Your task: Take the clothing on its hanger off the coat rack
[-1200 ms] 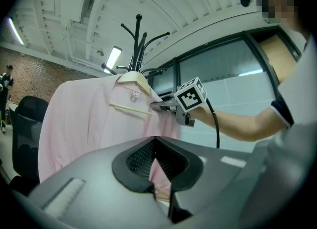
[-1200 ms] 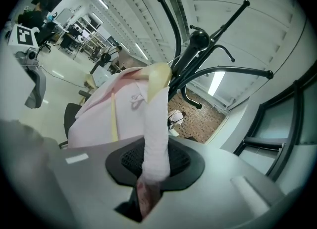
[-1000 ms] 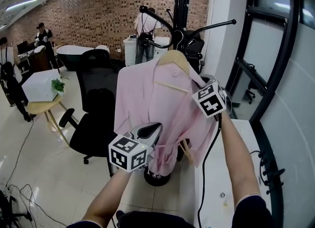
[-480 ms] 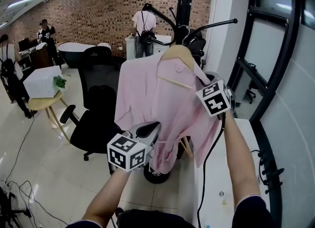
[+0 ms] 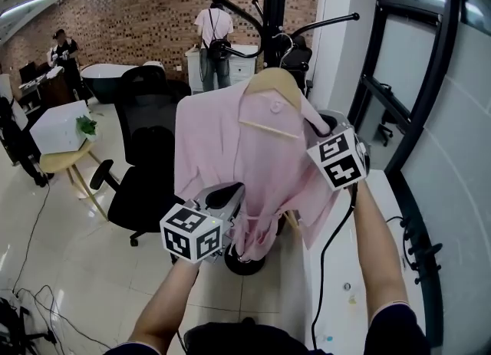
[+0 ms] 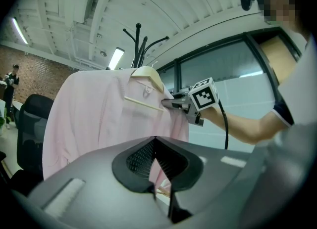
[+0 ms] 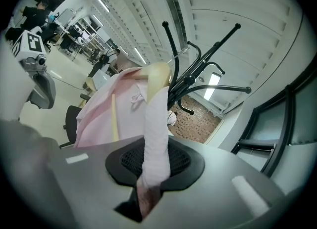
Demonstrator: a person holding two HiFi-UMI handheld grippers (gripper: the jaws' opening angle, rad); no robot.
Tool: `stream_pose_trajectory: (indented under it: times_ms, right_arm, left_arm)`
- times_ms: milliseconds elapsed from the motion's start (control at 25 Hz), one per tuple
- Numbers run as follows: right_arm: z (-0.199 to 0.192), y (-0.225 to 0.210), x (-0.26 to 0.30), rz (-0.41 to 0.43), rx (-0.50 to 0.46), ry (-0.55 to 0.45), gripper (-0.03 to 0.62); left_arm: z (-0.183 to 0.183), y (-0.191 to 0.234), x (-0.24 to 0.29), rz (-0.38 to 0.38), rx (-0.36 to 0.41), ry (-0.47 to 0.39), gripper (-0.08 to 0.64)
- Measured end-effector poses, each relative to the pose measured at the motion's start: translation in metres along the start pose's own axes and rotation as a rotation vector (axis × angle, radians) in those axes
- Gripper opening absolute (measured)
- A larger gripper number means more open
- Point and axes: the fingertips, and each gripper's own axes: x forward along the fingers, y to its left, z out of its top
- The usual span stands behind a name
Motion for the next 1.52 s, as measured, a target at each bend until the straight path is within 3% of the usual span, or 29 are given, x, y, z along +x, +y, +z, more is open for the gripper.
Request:
stream_pose_trajectory:
  times_ms: [440,720,1120,1520]
  right_arm:
    - [0.005,0.06,-0.056,-0.042,-0.027,0.077,0.063]
    - [0.021,0.109,-0.086,-0.025,-0.006,0.097,0.063]
    - [0.066,0.173,-0.093,0.032,0.04,0.056,0.063]
    - [0.141,0.24,-0.053,0.12,0.035,-0.03,0.063]
  left_arm:
    - [0.008,0.003,-0.063,-0.055,0.016,0.006,0.009]
    - [0.003,0.005,-0.112,-0.045,0.018,0.018,0.009]
    - [-0.009,0.025,-0.188,0.033,0.02,0.046,0.009]
    - [-0.003,0.086,-0.275,0.188,0.025,0.03,0.009]
